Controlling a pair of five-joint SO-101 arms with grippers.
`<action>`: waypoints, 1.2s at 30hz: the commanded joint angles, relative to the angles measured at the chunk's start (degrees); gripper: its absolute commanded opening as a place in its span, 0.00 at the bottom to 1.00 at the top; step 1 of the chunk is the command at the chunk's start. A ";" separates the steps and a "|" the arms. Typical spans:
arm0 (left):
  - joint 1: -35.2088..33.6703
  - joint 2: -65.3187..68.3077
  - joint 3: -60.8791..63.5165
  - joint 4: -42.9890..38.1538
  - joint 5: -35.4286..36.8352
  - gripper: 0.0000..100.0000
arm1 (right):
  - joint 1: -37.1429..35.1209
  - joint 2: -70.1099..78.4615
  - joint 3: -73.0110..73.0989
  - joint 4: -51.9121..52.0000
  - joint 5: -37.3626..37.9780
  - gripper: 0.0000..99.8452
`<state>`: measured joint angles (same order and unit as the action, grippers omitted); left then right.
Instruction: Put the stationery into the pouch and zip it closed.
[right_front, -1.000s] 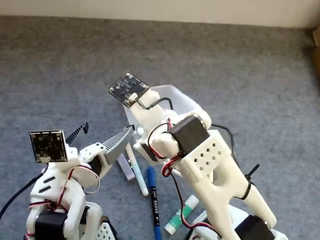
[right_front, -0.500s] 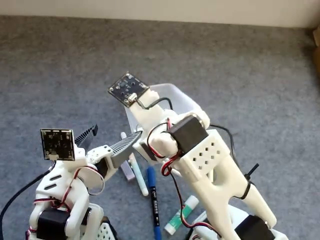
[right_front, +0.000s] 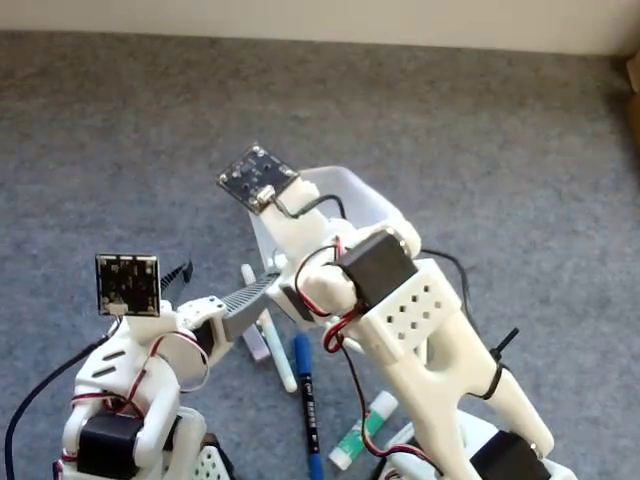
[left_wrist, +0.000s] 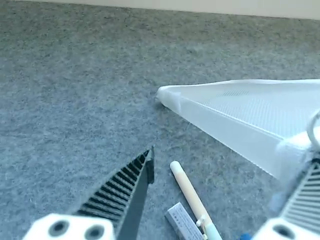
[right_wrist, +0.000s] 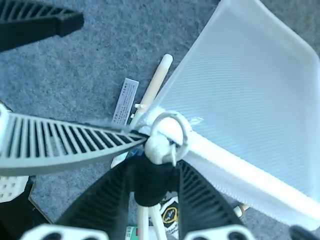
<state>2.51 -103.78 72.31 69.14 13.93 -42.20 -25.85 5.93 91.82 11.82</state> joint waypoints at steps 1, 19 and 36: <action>-0.66 0.75 -0.04 -0.09 -0.53 0.40 | -0.40 -2.68 -0.31 -1.45 0.35 0.01; -1.10 0.75 2.07 -4.57 -2.29 0.14 | -0.40 -2.68 -0.04 -1.10 0.79 0.01; -5.85 0.75 2.51 -6.68 -2.11 0.01 | 8.84 -2.77 -0.40 5.85 4.31 0.01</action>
<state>-1.10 -103.78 75.12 63.69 12.00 -37.80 -25.76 5.93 96.40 15.43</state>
